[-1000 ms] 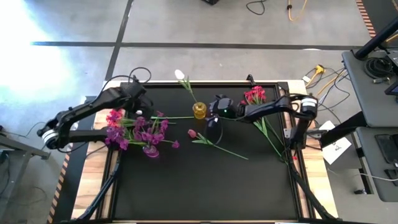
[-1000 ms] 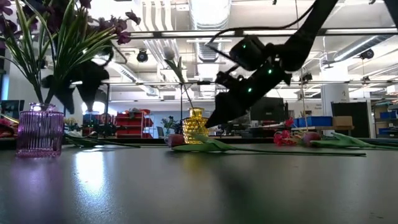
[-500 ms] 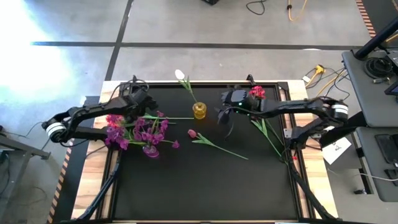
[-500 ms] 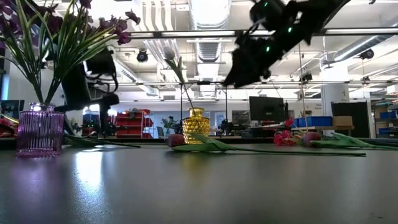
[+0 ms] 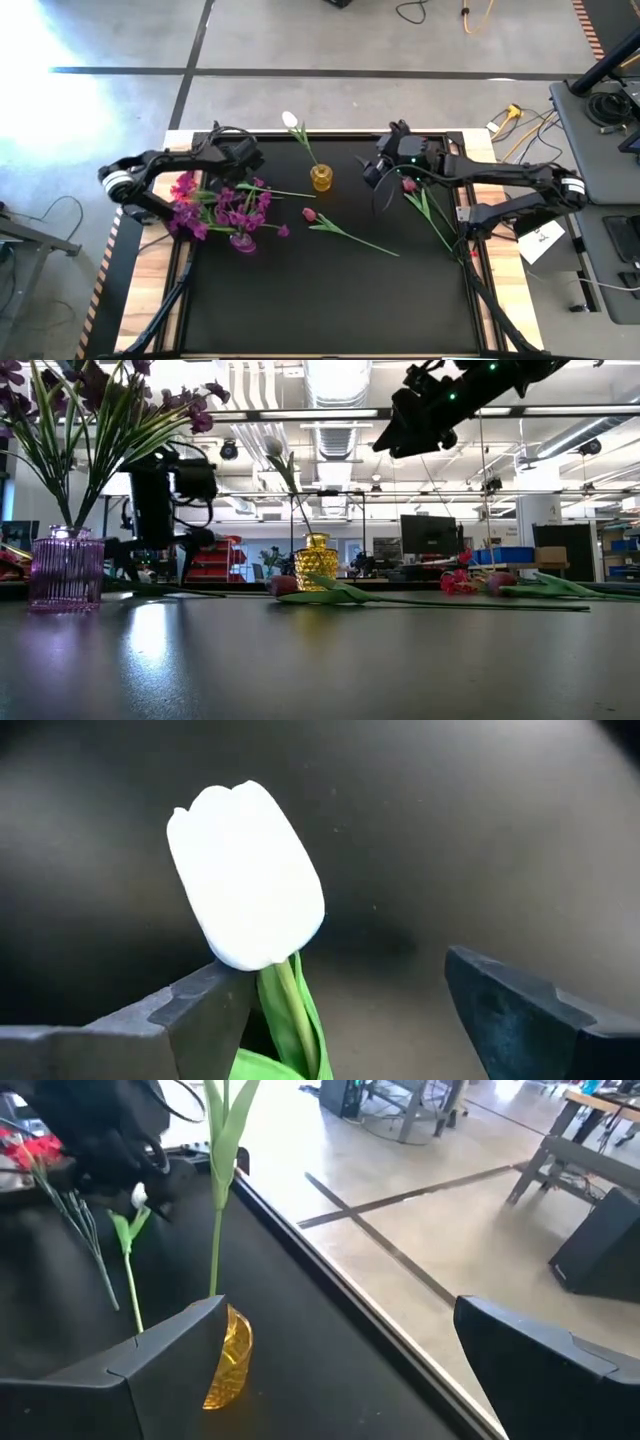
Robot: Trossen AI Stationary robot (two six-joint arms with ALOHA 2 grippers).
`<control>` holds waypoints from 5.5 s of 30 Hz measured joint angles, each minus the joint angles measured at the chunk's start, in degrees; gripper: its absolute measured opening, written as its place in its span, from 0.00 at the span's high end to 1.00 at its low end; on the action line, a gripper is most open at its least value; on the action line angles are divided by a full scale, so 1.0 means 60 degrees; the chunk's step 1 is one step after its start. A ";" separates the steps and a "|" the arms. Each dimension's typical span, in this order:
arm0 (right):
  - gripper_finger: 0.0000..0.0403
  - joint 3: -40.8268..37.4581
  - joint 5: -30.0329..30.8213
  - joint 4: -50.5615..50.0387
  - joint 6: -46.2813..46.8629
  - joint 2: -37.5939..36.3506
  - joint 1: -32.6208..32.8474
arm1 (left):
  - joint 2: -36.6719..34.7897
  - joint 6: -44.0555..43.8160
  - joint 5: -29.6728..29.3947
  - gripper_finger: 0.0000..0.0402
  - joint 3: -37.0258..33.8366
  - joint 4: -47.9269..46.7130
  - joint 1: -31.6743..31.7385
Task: Sort flowers into vase by color
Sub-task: Put the white flower into the yellow vase, then put the left pink flowers into the yellow vase
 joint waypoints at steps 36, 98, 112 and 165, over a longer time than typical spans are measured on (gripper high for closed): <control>0.05 0.0004 -0.1547 0.0870 0.0145 -0.1782 0.0183 | -0.3900 0.5634 -0.4172 1.00 0.2657 -0.0158 -0.2907; 0.05 0.2816 -0.2331 -0.2390 -0.0711 -0.1753 0.0874 | 0.1669 1.3273 -0.1275 0.59 0.8345 -0.0381 -0.4760; 0.05 0.2812 -0.2320 -0.2788 0.0094 -0.1753 0.0874 | 0.0597 1.1602 0.0085 0.30 0.8923 -0.3239 -0.5059; 0.05 0.2812 -0.1991 -0.2846 0.3109 -0.1242 0.0846 | -0.3376 0.2865 -0.0820 0.50 0.1802 -0.4047 -0.0435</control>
